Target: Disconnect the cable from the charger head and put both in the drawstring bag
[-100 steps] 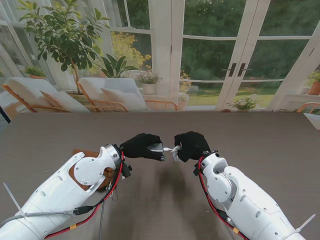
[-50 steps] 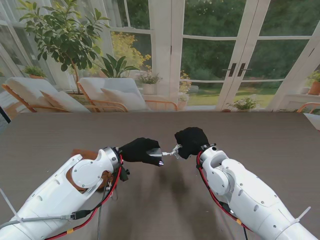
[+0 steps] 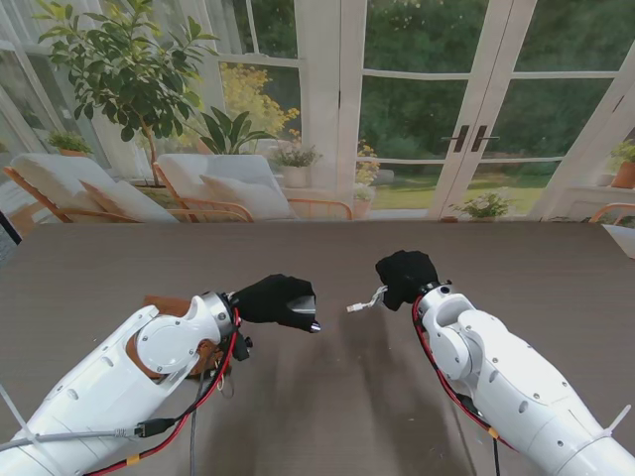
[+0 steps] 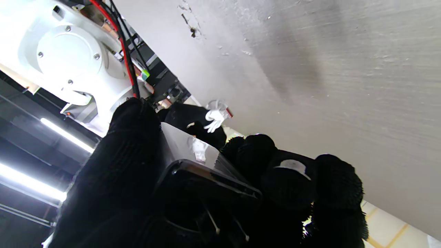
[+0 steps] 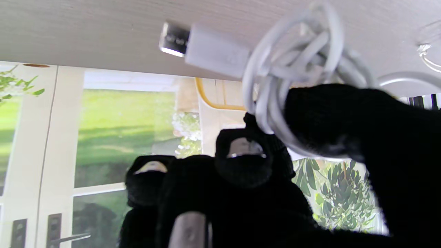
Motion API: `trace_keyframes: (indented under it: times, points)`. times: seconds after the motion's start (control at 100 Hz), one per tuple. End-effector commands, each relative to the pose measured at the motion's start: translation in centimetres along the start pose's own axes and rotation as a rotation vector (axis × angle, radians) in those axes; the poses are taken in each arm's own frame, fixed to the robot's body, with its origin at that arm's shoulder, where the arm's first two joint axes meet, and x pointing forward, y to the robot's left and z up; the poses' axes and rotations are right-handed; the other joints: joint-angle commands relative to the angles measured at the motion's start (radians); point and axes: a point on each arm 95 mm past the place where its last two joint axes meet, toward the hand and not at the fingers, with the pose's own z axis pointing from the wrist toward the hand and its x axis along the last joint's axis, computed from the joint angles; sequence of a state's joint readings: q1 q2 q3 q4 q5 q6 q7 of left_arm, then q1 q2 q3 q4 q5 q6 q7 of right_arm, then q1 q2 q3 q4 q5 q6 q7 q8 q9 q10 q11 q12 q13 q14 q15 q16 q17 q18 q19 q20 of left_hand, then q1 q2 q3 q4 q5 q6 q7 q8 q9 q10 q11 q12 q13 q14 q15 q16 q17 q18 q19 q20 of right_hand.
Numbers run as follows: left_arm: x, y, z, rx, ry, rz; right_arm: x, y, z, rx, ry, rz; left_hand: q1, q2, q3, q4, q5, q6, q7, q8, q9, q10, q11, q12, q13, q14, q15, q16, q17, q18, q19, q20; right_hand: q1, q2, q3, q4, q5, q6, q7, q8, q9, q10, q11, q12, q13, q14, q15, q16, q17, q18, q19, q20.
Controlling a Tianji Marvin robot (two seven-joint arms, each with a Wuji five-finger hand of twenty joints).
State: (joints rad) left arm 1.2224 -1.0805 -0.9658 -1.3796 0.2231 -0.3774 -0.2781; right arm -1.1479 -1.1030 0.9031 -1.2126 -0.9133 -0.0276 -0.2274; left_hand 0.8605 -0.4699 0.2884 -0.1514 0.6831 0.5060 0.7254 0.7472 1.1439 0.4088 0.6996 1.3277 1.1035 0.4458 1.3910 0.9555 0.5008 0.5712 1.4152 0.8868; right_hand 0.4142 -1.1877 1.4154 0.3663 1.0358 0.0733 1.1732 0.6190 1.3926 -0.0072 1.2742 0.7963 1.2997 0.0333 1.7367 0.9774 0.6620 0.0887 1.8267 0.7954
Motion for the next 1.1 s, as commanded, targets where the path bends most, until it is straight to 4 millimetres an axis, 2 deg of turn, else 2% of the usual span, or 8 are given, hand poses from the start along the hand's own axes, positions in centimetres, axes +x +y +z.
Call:
trace_keyframes:
  times: [0.0,0.09,0.21,0.4,0.58,0.79,0.94,1.09]
  points:
    - [-0.6,0.3,0.3,-0.023,-0.012,0.001,0.6,0.2,-0.1,0.000,0.010,-0.001,0.414,0.183,0.156,0.017,0.058,-0.287,0.222,0.056,0.091,-0.049,0.064,0.000,0.032,0.062,0.033,-0.008,-0.050,-0.124,0.041,0.024,0.157,0.057,0.155,0.005,0.121,0.041,0.185,0.091,0.051,0.121,0.082,0.010,0.022,-0.271,0.047,0.023,0.547,-0.135,0.243,0.050]
    - [-1.1,0.6,0.6,-0.029,-0.022,0.028,0.7,0.6,-0.2,-0.009,0.007,0.003,0.411,0.181,0.146,0.017,0.055,-0.300,0.219,0.039,0.082,-0.059,0.042,-0.023,0.007,0.063,-0.014,-0.024,-0.061,-0.129,0.030,0.022,0.155,0.065,0.155,-0.006,0.116,0.037,0.182,0.095,0.051,0.122,0.075,0.010,0.022,-0.269,0.045,0.028,0.547,-0.135,0.243,0.050]
    - [-1.8,1.0,1.1,-0.046,-0.036,0.064,1.0,1.0,-0.3,-0.021,0.003,0.010,0.408,0.175,0.138,0.019,0.049,-0.314,0.219,0.004,0.046,-0.070,-0.040,-0.102,-0.065,0.076,-0.136,-0.063,-0.095,-0.148,0.008,0.012,0.151,0.078,0.155,-0.021,0.109,0.029,0.177,0.100,0.050,0.122,0.068,0.012,0.022,-0.266,0.043,0.031,0.546,-0.135,0.243,0.049]
    - [-2.8,2.0,1.7,-0.088,-0.067,0.113,1.3,1.3,-0.5,-0.035,0.002,0.022,0.407,0.165,0.139,0.020,0.041,-0.326,0.220,-0.016,-0.022,-0.086,-0.088,-0.150,-0.172,0.042,-0.191,-0.066,-0.150,-0.191,-0.010,0.013,0.149,0.086,0.155,-0.034,0.105,0.025,0.173,0.104,0.051,0.123,0.060,0.014,0.023,-0.261,0.042,0.033,0.546,-0.136,0.241,0.049]
    - [-3.6,2.6,2.2,-0.145,-0.094,0.178,1.5,1.3,-0.7,-0.047,0.000,0.036,0.389,0.141,0.168,0.018,0.027,-0.327,0.235,-0.050,-0.086,-0.105,-0.092,-0.032,-0.243,-0.002,-0.206,-0.046,-0.186,-0.242,-0.028,0.032,0.147,0.090,0.155,-0.042,0.101,0.022,0.171,0.106,0.051,0.124,0.056,0.016,0.022,-0.258,0.042,0.033,0.546,-0.136,0.241,0.049]
    - [-4.6,3.2,2.6,-0.187,-0.110,0.229,1.6,1.2,-0.6,-0.056,0.000,0.046,0.353,0.104,0.230,0.009,0.015,-0.332,0.260,-0.069,-0.108,-0.118,-0.119,-0.025,-0.272,-0.025,-0.227,-0.058,-0.203,-0.271,-0.043,0.017,0.142,0.099,0.155,-0.053,0.095,0.014,0.169,0.108,0.052,0.124,0.052,0.018,0.022,-0.256,0.043,0.034,0.546,-0.136,0.241,0.049]
    - [-5.2,3.7,2.9,-0.204,-0.109,0.257,1.7,1.2,-0.6,-0.065,-0.009,0.057,0.307,0.066,0.304,0.000,-0.001,-0.334,0.273,-0.073,-0.123,-0.135,-0.183,-0.022,-0.311,-0.054,-0.284,-0.083,-0.234,-0.289,-0.074,-0.019,0.139,0.107,0.155,-0.066,0.091,0.010,0.167,0.110,0.052,0.124,0.050,0.020,0.022,-0.254,0.043,0.035,0.546,-0.136,0.241,0.049]
    - [-5.6,4.3,3.1,-0.222,-0.114,0.282,1.7,1.0,-0.8,-0.069,-0.013,0.063,0.289,0.049,0.328,-0.005,-0.016,-0.339,0.272,-0.077,-0.131,-0.152,-0.216,-0.014,-0.345,-0.073,-0.321,-0.098,-0.261,-0.302,-0.090,-0.038,0.137,0.113,0.155,-0.074,0.085,0.007,0.167,0.112,0.052,0.122,0.047,0.021,0.022,-0.251,0.044,0.035,0.546,-0.136,0.241,0.049]
